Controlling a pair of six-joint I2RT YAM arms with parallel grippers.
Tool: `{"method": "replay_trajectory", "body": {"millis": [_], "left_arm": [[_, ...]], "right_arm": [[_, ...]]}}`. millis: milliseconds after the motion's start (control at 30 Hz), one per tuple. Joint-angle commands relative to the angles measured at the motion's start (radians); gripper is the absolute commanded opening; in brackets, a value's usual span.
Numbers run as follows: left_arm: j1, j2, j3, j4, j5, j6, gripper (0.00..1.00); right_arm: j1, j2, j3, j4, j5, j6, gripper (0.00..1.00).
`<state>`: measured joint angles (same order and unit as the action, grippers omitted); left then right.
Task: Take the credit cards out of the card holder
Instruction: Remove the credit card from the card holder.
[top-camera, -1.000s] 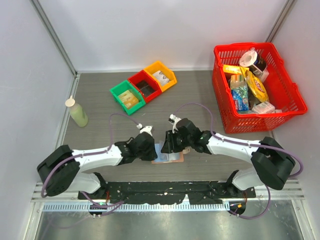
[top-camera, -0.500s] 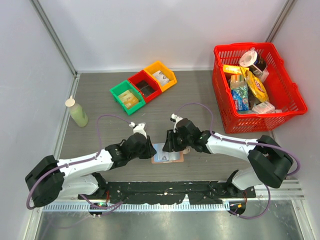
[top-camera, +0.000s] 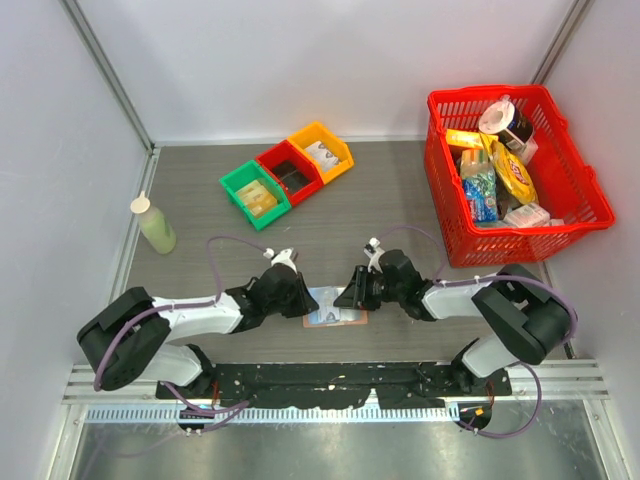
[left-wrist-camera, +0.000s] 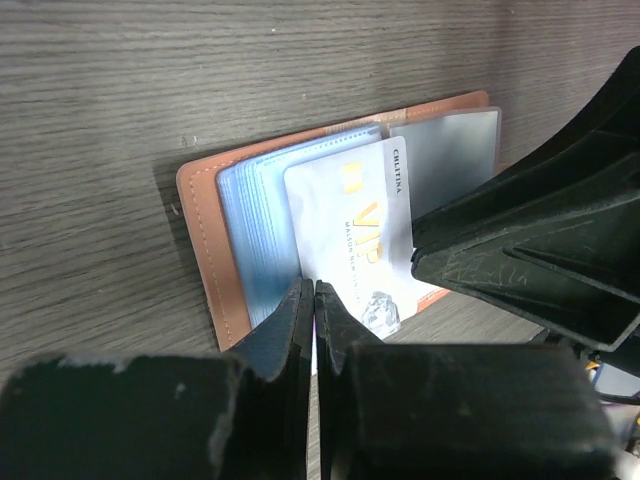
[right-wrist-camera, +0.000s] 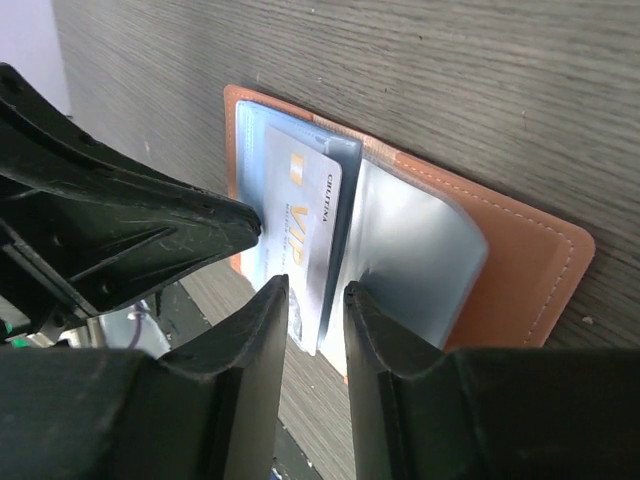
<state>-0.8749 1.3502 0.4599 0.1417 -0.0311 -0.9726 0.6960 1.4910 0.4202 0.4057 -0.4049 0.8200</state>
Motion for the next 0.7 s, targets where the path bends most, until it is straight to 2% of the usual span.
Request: {"method": "replay_trajectory", "body": {"millis": [0, 333, 400, 433, 500, 667], "left_arm": [[0.014, 0.012, -0.047, 0.087, 0.026, -0.060, 0.05], [0.024, 0.026, -0.055, 0.084, 0.028, -0.069, 0.04], [0.025, 0.024, -0.056, 0.084, 0.026, -0.072, 0.04], [0.027, 0.026, -0.058, 0.082, 0.026, -0.074, 0.04], [0.031, 0.021, -0.063, 0.078, 0.026, -0.075, 0.02], [0.040, 0.027, -0.070, 0.075, 0.054, -0.077, 0.00]], "right_arm": [[-0.032, 0.037, -0.053, 0.257, -0.094, 0.085, 0.31], [-0.044, 0.138, -0.086, 0.453, -0.178, 0.133, 0.26], [-0.046, 0.153, -0.096, 0.492, -0.187, 0.145, 0.20], [-0.052, 0.155, -0.101, 0.517, -0.190, 0.151, 0.12], [-0.067, 0.160, -0.123, 0.551, -0.195, 0.166, 0.04], [-0.104, 0.129, -0.155, 0.521, -0.207, 0.137, 0.01]]}}
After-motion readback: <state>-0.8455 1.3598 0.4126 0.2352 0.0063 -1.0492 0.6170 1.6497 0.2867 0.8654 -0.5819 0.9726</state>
